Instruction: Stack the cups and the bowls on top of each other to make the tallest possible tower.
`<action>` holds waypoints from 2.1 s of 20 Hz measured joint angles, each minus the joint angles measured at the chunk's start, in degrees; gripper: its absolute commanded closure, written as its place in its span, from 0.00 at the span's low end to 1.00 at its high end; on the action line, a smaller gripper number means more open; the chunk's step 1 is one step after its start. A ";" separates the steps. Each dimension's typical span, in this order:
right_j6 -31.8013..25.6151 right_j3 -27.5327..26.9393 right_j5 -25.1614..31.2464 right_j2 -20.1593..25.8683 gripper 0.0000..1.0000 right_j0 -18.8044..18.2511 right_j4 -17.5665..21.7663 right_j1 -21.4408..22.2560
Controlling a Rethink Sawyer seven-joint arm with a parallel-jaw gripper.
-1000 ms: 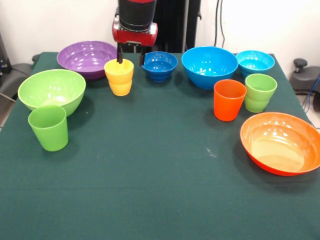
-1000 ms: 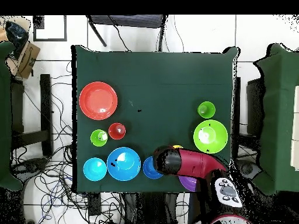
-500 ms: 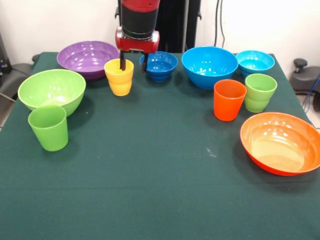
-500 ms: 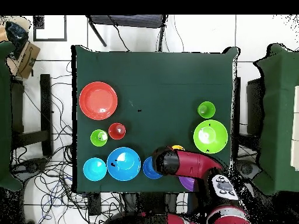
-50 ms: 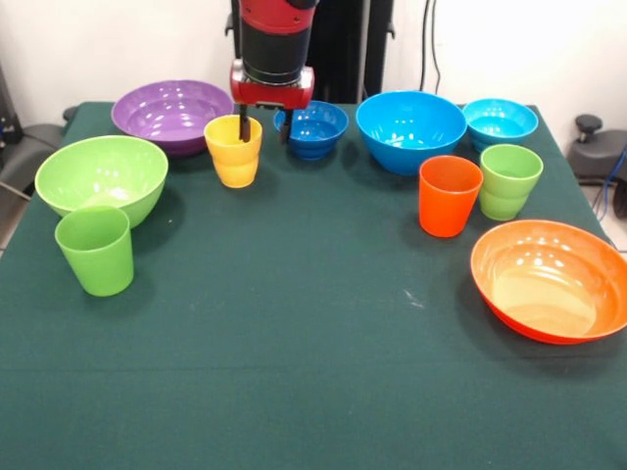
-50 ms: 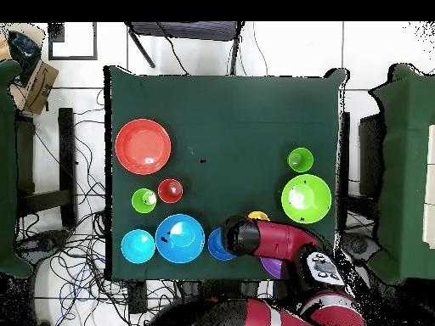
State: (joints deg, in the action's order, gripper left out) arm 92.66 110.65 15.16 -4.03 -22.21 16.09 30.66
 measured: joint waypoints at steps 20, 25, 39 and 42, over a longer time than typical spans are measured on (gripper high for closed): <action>0.00 0.00 -2.55 -0.43 1.00 -0.03 -1.28 1.36; 0.00 -0.53 -2.23 0.13 1.00 0.74 -3.75 1.69; 0.00 -9.40 3.78 0.24 1.00 7.88 -10.73 0.34; 0.00 -11.71 4.75 0.27 1.00 8.55 -11.54 -0.57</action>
State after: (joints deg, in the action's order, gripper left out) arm 92.66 98.93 19.91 -3.75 -13.66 4.55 30.09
